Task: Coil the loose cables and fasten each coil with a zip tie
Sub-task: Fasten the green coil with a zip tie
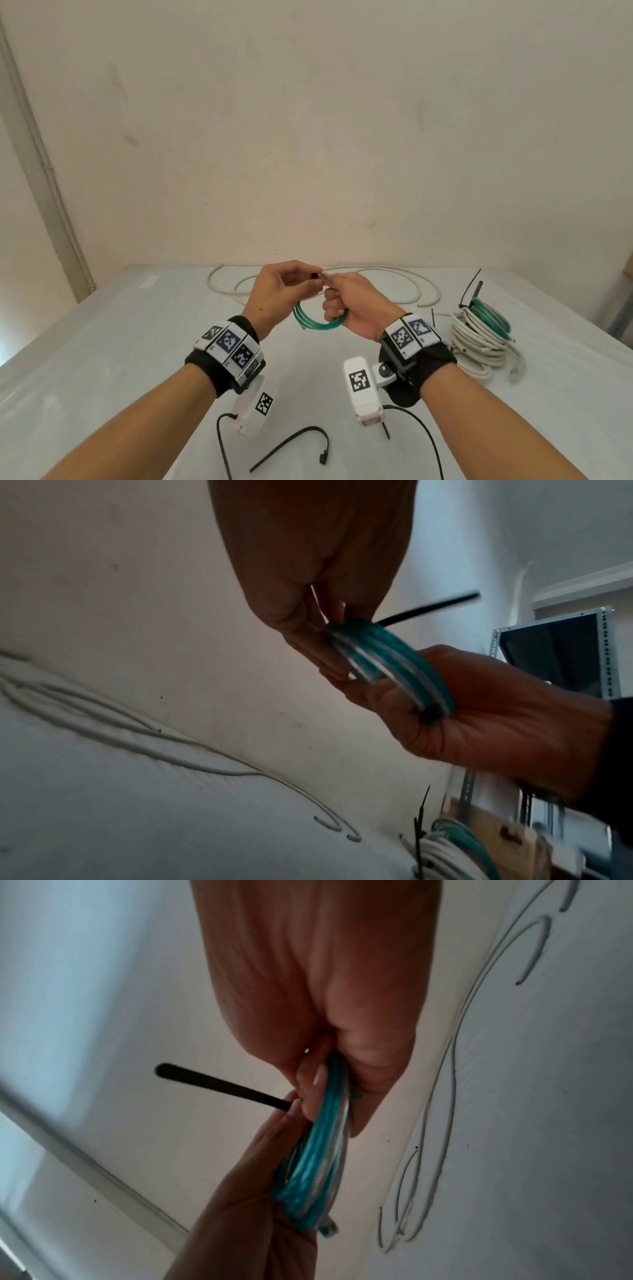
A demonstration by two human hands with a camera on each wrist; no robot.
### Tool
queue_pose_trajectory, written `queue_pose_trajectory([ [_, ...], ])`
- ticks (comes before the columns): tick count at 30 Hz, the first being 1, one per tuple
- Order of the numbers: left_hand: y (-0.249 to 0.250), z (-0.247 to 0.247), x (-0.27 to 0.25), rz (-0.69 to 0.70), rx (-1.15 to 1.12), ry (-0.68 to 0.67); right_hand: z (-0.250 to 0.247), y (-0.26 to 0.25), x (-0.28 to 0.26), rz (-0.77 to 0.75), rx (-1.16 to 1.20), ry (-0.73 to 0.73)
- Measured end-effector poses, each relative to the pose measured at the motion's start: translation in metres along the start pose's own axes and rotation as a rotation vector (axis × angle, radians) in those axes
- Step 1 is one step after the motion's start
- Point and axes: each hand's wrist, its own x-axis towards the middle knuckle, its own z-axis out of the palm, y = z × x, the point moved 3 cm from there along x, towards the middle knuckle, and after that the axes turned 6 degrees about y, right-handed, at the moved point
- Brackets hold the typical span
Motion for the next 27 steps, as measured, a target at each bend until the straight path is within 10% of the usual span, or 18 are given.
queue_pose_trajectory([
  [27,-0.011,0.035,0.011,0.409,0.573,0.053,-0.035,0.012,-0.009,0.117,-0.163,0.119],
])
